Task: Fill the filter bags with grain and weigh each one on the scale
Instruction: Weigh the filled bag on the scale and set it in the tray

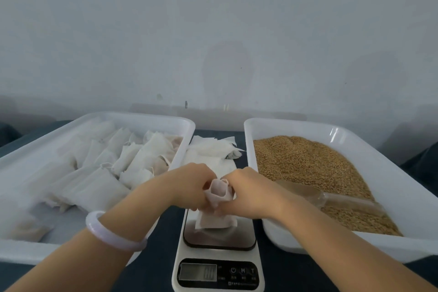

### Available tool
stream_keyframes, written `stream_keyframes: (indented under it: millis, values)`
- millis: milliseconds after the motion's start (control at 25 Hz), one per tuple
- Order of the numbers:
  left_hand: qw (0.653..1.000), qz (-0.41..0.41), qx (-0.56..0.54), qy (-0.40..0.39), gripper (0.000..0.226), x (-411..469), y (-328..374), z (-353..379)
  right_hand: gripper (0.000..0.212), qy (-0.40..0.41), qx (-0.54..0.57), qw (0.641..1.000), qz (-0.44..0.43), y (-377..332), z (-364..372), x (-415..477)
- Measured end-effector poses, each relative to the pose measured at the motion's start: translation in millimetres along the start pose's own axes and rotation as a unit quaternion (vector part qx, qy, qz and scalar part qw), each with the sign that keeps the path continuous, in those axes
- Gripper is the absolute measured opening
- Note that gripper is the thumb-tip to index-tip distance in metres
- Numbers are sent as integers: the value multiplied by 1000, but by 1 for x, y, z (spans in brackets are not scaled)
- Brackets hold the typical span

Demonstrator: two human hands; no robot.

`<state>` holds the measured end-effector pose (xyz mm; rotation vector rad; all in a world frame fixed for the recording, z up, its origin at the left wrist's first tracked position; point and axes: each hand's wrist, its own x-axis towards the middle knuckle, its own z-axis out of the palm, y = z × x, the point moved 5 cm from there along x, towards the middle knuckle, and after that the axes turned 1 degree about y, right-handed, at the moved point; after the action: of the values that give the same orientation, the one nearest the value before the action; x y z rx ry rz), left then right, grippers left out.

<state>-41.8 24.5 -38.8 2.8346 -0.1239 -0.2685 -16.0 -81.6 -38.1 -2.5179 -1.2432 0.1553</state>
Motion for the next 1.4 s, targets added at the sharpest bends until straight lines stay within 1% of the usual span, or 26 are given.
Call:
stream_keyframes:
  millis: [120, 240, 320, 600, 800, 920, 1080, 1200, 1320, 1400]
  values:
    - [999, -7, 32, -1, 25, 2, -1, 3, 41, -3, -38, 999, -3, 0, 1, 2]
    - [999, -15, 43, -9, 27, 4, 0, 6, 41, -17, -131, 991, -17, -5, 6, 5]
    - [998, -19, 58, -14, 28, 5, 2, 7, 40, -24, -157, 987, -17, -5, 9, 8]
    - [995, -26, 99, -11, 29, 9, 4, 12, 37, -33, -177, 983, -12, -2, 14, 13]
    - [995, -33, 86, -31, 28, 12, 1, 12, 36, -44, -187, 981, -12, -2, 15, 16]
    - [996, -32, 84, -30, 28, 11, 2, 13, 36, -32, -192, 981, -17, -2, 16, 16]
    - [997, -21, 77, -9, 26, 9, 3, 15, 37, 2, -212, 977, -29, -1, 16, 16]
    - [998, -5, 60, 0, 24, 6, 3, 15, 39, 3, -186, 982, -22, 1, 14, 14]
    - [999, -2, 23, 29, 26, 4, 0, 9, 45, -29, -80, 996, -1, 3, 4, 10]
    - [999, 1, -4, 53, 27, 2, -1, 3, 45, -38, -23, 999, 13, 8, -4, 5]
